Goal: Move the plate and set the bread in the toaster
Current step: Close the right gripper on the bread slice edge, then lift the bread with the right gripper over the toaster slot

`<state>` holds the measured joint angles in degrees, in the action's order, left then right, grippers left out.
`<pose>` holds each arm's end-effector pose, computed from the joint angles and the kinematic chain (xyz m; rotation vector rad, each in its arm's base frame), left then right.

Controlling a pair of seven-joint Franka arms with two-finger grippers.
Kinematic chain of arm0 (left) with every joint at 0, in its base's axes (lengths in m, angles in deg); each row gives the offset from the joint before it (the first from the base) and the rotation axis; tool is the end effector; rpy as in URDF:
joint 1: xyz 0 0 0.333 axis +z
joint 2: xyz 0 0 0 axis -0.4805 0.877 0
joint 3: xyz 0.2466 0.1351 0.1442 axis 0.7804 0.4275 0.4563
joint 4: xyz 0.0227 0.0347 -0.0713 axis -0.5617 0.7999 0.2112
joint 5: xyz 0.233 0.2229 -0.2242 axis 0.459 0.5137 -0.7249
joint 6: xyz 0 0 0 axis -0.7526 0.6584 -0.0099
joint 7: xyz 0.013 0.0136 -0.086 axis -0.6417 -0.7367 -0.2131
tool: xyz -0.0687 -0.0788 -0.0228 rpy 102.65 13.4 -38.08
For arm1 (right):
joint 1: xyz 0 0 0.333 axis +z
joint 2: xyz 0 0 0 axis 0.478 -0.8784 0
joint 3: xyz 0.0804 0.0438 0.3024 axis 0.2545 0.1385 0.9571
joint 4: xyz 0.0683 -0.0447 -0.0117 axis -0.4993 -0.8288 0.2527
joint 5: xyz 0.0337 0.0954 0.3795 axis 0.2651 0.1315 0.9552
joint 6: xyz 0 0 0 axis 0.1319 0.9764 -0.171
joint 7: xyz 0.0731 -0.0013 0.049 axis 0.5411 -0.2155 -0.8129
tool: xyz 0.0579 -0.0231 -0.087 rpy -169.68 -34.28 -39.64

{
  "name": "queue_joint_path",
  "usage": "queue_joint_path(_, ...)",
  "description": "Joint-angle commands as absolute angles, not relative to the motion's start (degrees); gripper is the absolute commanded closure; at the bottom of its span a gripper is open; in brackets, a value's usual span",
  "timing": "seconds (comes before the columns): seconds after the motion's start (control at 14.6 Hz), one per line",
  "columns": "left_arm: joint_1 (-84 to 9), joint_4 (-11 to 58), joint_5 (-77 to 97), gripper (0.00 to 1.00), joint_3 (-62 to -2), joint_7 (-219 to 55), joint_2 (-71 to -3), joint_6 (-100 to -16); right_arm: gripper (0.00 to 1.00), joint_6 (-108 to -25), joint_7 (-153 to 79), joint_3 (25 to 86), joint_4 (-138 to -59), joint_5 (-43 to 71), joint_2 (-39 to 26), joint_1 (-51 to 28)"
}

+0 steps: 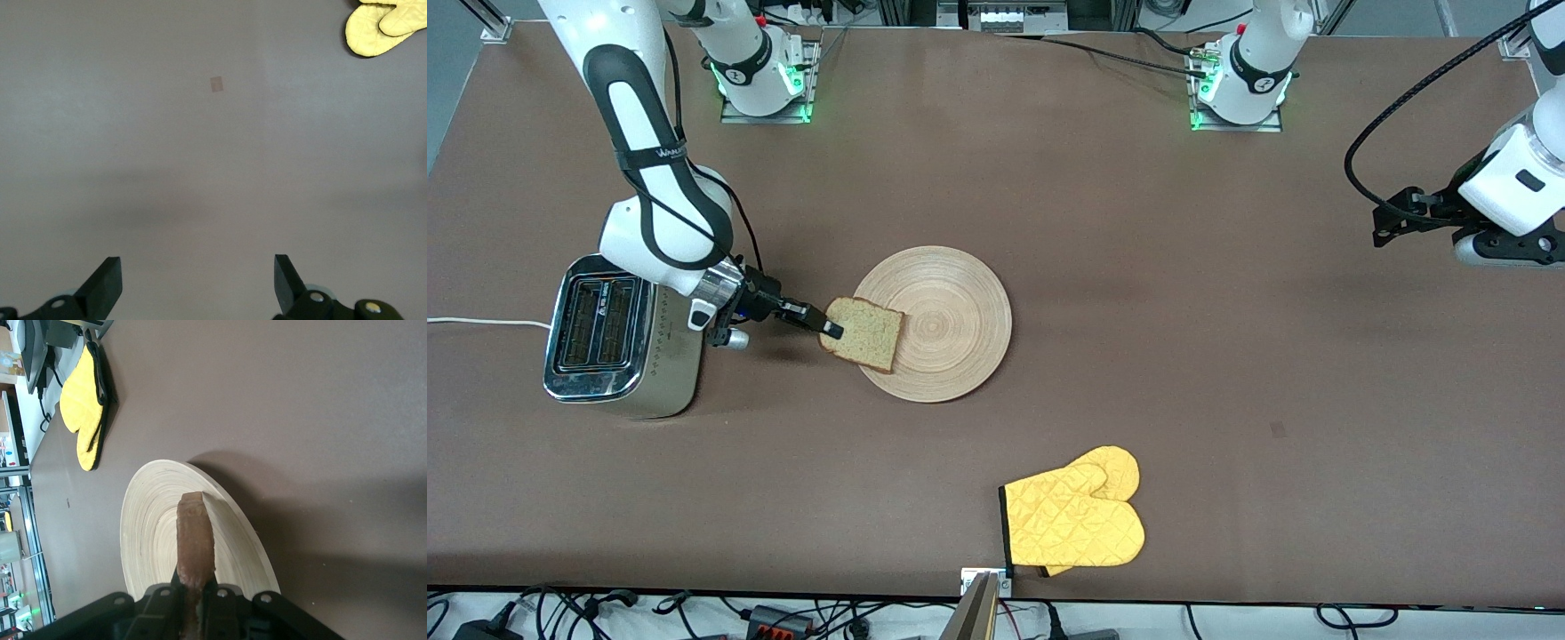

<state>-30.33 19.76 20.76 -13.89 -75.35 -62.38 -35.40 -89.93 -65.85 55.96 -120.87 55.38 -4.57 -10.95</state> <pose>0.5600 -0.0136 0.5812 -3.1041 0.0624 0.0471 0.5562 0.1321 0.2293 -2.3167 0.3520 -0.1232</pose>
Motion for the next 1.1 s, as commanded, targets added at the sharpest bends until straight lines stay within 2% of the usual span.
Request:
queue_joint_path(0.0,-30.1,20.3,20.1,0.0,-14.1,-75.5,-63.5,-34.8,1.0,-90.2,-61.4,55.3,-119.1,48.9,-4.1,-10.6)
queue_joint_path(0.27,-30.1,20.3,20.1,0.0,-14.0,-75.5,-63.5,-34.7,1.0,-87.2,-55.3,54.7,-115.8,39.8,-4.2,-11.4)
queue_joint_path(0.55,-30.1,20.3,20.1,0.0,-14.0,-75.5,-63.5,-34.8,1.0,-78.3,-51.4,51.3,-111.0,28.5,-4.2,-11.6)
queue_joint_path(0.75,-30.1,20.3,20.1,0.0,-14.0,-75.5,-63.5,-34.8,1.0,-68.2,-41.9,49.5,-102.8,14.7,-4.5,-12.2)
queue_joint_path(1.03,-30.1,20.3,20.1,0.0,-14.0,-75.5,-63.5,-34.7,1.0,-50.1,-36.2,49.2,-88.0,4.2,-8.3,-15.4)
